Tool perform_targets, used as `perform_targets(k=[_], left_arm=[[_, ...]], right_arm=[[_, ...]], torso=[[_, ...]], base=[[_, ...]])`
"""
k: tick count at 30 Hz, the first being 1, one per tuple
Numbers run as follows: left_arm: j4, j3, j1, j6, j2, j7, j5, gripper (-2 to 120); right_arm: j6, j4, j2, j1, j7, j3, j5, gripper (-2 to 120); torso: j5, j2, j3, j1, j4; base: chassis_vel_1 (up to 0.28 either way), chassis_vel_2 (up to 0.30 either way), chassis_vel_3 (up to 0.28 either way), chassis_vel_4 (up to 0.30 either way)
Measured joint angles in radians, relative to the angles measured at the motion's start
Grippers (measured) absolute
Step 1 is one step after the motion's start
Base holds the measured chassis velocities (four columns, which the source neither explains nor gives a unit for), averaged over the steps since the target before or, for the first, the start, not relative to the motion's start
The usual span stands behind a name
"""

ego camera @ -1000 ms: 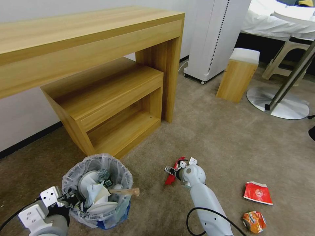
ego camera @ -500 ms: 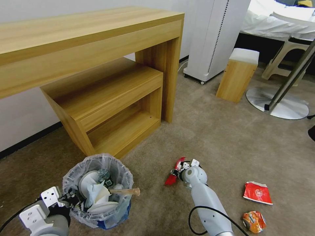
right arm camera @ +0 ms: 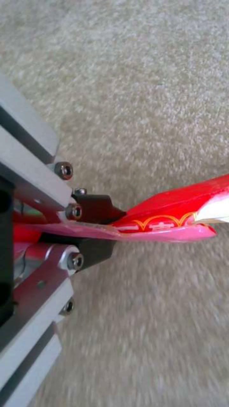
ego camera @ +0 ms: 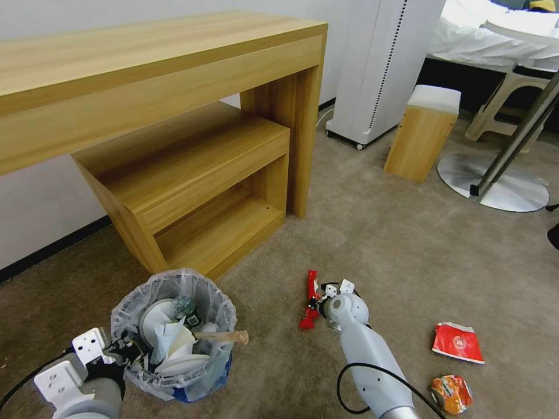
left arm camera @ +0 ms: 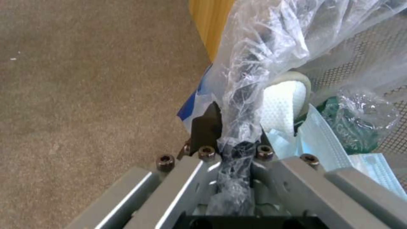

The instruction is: Pick up the trash bin and place the garbage on the floor into it.

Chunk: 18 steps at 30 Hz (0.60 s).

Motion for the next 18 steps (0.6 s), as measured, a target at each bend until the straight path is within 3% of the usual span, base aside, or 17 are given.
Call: perform_targets(k=[5,9,12,13,16,17,18], left_arm=[[0.000,0.001,-0.005,0.000,-0.001,0.000,-0.001,1],[0.000,0.010,-0.009,-0.002,-0.004,0.001,-0.001,1],[0.000,0.034,-0.015,-0.003,-0.011,0.002,-0.001,1],[0.000,0.034,-0.015,-0.003,-0.011,0.002,-0.001,1],[0.000,0.058,-0.019,-0.003,-0.018,0.003,-0.002,1],[0.000,0.058,-0.019,-0.003,-0.018,0.003,-0.002,1],[0.000,0.066,-0.019,-0.003,-0.020,0.003,-0.002,1]], right_arm=[[0.015,0.156,-0.065,-0.067,-0.026,-0.049,-0.009,0],[0.086,0.313,-0.147,-0.134,-0.086,-0.109,-0.054,0],[0.226,0.461,-0.223,-0.183,-0.231,-0.141,-0.130,0],[0.226,0.461,-0.223,-0.183,-0.231,-0.141,-0.130,0],[0.418,0.585,-0.298,-0.210,-0.460,-0.164,-0.181,0],[0.418,0.585,-0.298,-0.210,-0.460,-0.164,-0.181,0],[0.491,0.610,-0.321,-0.210,-0.550,-0.169,-0.193,0]], torso=[[-0.0001,0.000,0.000,0.000,-0.0002],[0.0002,0.000,0.000,0.000,-0.0002],[0.0000,0.000,0.000,0.000,-0.0002],[0.0000,0.000,0.000,0.000,-0.0002],[0.0001,0.000,0.000,0.000,-0.0002],[0.0001,0.000,0.000,0.000,-0.0002],[0.0002,0.000,0.000,0.000,-0.0001]], base=[[0.000,0.000,0.000,0.000],[0.000,0.000,0.000,0.000],[0.000,0.000,0.000,0.000],[0.000,0.000,0.000,0.000],[0.000,0.000,0.000,0.000],[0.000,0.000,0.000,0.000],[0.000,0.000,0.000,0.000]])
